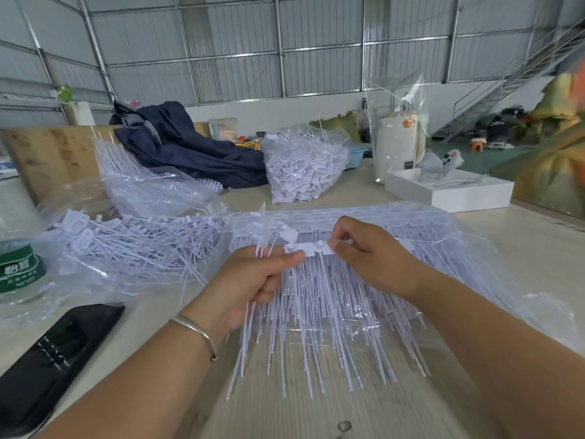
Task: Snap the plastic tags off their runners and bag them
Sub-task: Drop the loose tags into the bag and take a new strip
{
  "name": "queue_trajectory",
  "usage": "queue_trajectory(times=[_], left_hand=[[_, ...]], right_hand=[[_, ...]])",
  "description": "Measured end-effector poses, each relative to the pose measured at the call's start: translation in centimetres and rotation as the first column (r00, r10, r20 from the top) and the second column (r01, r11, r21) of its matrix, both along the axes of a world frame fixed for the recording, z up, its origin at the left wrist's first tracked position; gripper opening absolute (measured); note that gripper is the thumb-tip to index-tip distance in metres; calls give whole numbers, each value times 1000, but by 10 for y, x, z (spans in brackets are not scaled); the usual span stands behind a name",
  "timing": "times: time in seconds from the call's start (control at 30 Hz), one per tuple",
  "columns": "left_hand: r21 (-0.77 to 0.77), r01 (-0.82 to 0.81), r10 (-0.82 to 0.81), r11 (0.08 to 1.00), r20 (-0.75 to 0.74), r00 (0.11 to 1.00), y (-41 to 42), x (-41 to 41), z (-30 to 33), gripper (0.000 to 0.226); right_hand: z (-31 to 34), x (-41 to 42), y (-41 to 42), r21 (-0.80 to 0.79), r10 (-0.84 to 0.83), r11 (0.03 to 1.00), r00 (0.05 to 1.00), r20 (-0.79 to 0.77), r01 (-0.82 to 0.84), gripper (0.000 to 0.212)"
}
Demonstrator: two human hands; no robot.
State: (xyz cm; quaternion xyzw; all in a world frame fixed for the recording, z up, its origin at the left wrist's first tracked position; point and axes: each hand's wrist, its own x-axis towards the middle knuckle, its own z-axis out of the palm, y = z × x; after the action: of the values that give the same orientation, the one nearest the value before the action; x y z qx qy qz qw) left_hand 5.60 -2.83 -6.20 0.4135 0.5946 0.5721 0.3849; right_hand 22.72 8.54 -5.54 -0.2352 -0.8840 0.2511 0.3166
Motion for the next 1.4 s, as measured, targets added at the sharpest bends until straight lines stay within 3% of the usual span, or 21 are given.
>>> queue_trajectory(times=[0.1,0.3,0.5,0.6,0.7,0.87,1.0,1.4], left_hand=[[13,-12,12,1000,45,999,1,-4,-1,41],[54,88,-100,995,286,953,-1,-5,2,27],[173,342,-382,924,482,789,-3,5,-1,31],[172,425,-455,889,450,768,-2,13,-1,30],[119,421,-433,899,388,814,-3,12,2,19],[121,250,-278,961,420,864,-1,4,2,12],[62,106,-120,992,289,950,1,3,-4,22],[22,39,-41,999,96,995,4,7,-9,29]], right_hand=[[-1,1,3,-59,10,998,1000,-28,-12,21],[2,5,10,-158,-21,987,993,-113,2,43],[14,4,-8,-369,158,894,950,-269,-253,39],[12,-3,-19,-412,268,833,921,-283,-370,32],[10,-5,-21,-420,278,826,920,-277,-376,29],[9,-2,-10,-310,103,932,955,-279,-190,45],[4,1,0,-87,-52,996,969,-242,31,42],[1,2,0,64,-132,988,979,-156,143,35]])
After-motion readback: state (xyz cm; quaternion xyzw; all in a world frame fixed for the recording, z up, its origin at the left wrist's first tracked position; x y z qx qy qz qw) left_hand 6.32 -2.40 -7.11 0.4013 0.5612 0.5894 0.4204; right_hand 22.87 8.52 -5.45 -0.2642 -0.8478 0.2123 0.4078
